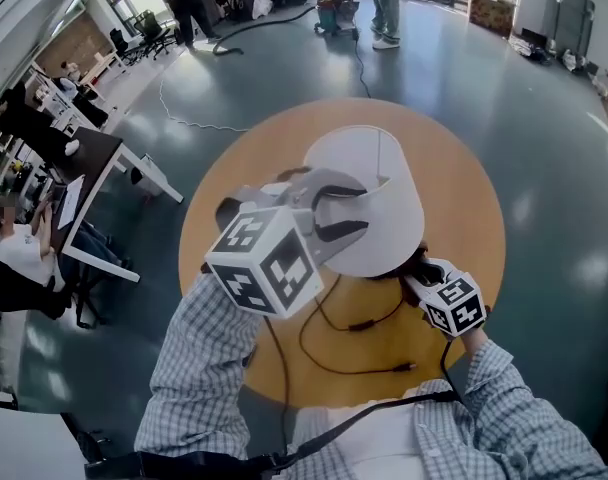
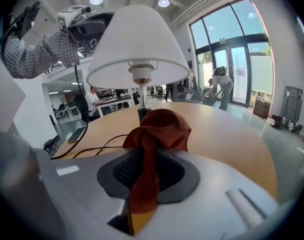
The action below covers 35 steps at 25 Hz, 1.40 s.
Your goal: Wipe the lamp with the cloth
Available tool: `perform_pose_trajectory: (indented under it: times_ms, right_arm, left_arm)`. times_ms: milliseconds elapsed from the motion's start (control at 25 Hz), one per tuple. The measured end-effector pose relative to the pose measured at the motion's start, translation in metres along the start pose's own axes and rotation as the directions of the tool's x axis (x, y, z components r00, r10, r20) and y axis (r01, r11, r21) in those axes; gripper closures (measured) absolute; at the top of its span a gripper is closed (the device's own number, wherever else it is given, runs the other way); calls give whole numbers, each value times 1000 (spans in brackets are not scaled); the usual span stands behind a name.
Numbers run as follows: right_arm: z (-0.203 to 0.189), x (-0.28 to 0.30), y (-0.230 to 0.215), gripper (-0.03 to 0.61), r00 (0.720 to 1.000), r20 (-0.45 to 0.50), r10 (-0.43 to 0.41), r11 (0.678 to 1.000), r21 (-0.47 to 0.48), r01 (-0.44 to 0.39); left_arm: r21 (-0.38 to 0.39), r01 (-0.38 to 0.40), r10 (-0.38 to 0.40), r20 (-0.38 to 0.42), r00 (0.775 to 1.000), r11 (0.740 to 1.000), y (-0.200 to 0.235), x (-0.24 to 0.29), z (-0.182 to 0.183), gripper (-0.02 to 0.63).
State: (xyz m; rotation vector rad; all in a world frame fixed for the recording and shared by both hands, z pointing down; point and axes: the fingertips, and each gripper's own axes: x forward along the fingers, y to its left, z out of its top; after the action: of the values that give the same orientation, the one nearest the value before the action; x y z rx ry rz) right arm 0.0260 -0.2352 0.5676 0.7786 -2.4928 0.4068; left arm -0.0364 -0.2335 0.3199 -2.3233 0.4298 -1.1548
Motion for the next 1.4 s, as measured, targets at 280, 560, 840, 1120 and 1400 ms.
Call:
perform_pose_trajectory:
  times_ms: [280, 560, 840, 1120, 1400]
  right_arm:
    - [-15, -54, 9, 506, 994, -89, -59, 972, -230, 37]
    - [-70, -43, 46, 506, 970, -243, -12, 975, -219, -43]
    - [-102, -16, 74, 503, 936, -352, 26, 968, -226, -113]
    - [-115, -2, 81, 440, 925, -378, 49, 972, -193, -131]
    - [-115, 1, 89, 284, 926, -371, 65, 982, -143, -127]
  left_arm:
    - [63, -16, 17, -11, 1000, 998, -13, 2, 10, 446]
    - [100, -26, 24, 20, 1000, 995, -29, 4, 30, 456]
    - [104, -31, 30, 13, 999, 994, -45, 0, 34, 462]
    - [93, -77, 76, 23, 997, 993, -54, -5, 26, 453]
    - [26, -122, 118, 116, 986, 992, -52, -8, 30, 376]
